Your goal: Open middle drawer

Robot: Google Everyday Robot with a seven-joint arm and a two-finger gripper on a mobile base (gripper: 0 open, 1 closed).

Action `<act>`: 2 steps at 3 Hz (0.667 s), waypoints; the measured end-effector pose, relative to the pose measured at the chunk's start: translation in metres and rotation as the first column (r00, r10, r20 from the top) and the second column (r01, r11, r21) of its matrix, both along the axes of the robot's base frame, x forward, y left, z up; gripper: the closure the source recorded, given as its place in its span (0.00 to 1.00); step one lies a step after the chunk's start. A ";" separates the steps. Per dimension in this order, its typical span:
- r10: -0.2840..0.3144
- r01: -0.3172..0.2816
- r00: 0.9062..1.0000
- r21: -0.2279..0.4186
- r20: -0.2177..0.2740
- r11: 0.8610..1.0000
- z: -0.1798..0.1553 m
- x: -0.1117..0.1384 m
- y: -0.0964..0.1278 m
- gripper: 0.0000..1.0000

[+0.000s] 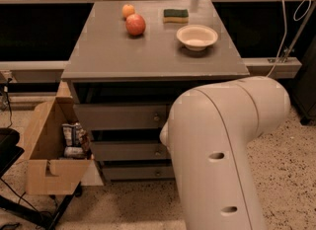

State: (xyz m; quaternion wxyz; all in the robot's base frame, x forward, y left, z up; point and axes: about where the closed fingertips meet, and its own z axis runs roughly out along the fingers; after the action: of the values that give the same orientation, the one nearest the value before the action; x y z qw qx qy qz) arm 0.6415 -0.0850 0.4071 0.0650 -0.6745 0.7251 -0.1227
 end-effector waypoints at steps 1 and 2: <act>0.000 0.000 1.000 0.000 0.000 1.000 0.000 0.000 0.000 0.13; 0.000 0.000 1.000 0.000 0.000 1.000 0.000 0.000 0.000 0.00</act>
Offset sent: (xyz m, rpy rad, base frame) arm 0.0000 0.0000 0.0002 0.0000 0.0000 0.0000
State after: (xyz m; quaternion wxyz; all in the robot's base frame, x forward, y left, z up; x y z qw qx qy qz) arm 0.6414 -0.0850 0.4073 0.0649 -0.6745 0.7251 -0.1227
